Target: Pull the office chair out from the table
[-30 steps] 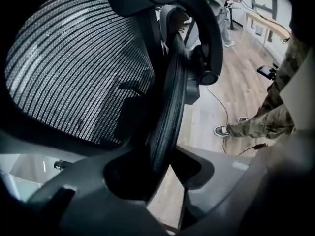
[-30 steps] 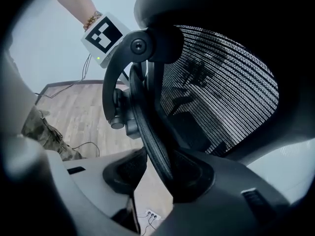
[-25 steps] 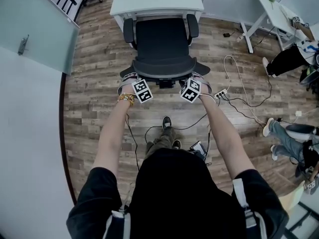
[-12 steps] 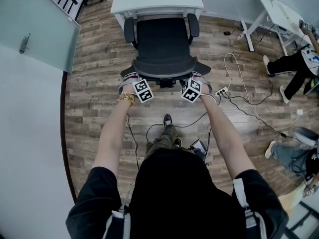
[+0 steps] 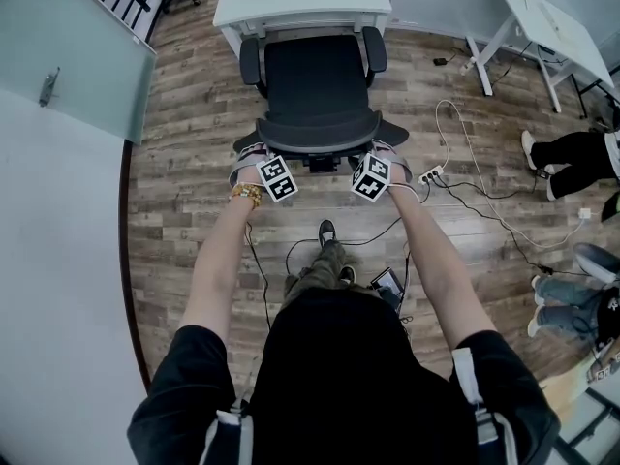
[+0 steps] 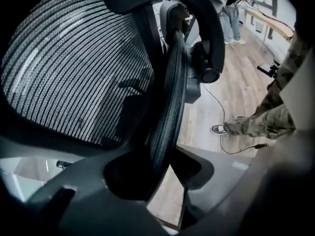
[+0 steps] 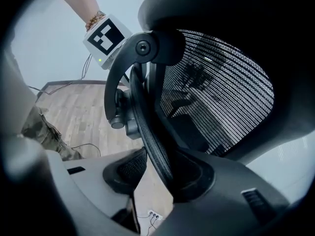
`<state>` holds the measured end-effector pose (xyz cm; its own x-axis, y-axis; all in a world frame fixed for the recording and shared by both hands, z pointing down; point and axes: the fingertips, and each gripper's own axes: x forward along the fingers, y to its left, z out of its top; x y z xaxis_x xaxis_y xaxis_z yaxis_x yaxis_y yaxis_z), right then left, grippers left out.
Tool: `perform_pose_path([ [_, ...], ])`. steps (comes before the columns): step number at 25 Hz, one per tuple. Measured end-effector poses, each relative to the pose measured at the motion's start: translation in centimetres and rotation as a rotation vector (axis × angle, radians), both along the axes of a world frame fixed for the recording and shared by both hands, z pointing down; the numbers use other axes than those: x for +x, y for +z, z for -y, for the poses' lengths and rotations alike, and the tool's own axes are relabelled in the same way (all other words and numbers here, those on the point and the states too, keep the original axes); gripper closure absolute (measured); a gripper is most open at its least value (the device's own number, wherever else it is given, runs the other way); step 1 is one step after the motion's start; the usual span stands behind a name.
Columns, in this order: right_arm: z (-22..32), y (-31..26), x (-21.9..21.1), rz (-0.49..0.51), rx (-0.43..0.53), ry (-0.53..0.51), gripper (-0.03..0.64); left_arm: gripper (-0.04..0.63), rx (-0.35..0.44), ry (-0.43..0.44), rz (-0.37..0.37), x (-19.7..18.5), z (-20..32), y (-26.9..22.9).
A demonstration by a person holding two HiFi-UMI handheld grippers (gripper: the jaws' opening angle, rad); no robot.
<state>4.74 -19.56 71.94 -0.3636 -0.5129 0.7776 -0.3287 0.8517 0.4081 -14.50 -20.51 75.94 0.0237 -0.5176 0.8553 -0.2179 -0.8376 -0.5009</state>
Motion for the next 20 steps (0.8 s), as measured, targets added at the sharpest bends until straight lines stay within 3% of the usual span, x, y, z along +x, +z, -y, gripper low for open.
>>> perform_pose_path([
  [20, -3.8, 0.1, 1.1, 0.010, 0.009, -0.010, 0.479, 0.433, 0.016, -0.006, 0.010, 1.1, -3.8, 0.0],
])
